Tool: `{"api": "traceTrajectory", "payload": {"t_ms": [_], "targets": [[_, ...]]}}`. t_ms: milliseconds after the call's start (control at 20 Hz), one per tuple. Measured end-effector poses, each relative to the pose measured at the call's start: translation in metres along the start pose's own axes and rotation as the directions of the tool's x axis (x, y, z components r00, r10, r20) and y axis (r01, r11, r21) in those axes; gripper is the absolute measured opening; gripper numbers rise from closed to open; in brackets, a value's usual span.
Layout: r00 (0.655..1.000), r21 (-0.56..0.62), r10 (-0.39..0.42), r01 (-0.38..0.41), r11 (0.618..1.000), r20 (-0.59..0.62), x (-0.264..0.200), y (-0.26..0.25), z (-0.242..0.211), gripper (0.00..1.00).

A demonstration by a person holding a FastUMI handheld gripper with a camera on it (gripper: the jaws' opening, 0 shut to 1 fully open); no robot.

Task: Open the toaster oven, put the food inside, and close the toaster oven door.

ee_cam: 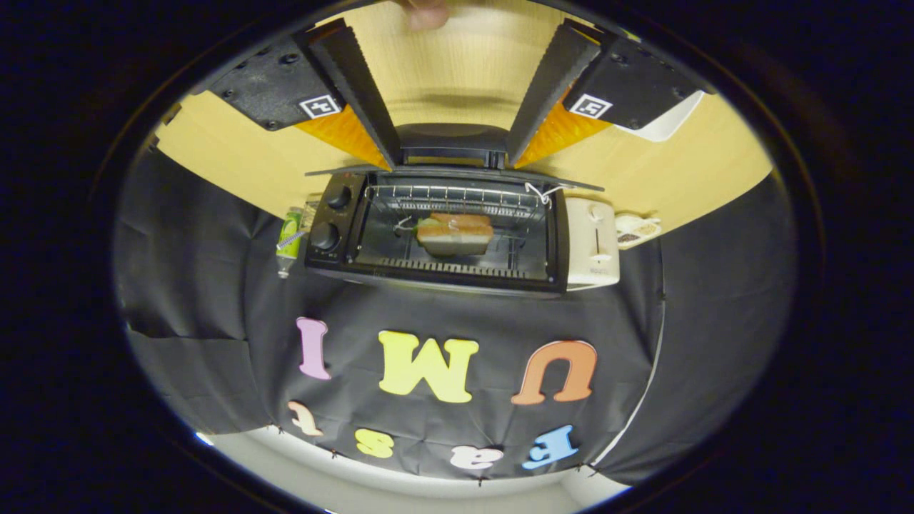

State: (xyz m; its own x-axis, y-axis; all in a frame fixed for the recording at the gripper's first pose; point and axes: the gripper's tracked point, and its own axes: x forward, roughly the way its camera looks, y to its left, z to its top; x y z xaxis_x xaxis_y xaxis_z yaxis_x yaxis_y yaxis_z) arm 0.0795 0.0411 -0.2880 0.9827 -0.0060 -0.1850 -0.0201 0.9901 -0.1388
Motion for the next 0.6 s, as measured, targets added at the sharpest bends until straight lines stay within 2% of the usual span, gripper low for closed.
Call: {"api": "traceTrajectory", "payload": {"t_ms": [250,600], "targets": [[0.999,0.029,0.022,-0.023,0.999,0.032,0.022,-0.002,0.026,1.0],[0.992,-0.034,0.035,-0.031,0.999,0.118,0.046,0.004,0.07,1.0]]}}
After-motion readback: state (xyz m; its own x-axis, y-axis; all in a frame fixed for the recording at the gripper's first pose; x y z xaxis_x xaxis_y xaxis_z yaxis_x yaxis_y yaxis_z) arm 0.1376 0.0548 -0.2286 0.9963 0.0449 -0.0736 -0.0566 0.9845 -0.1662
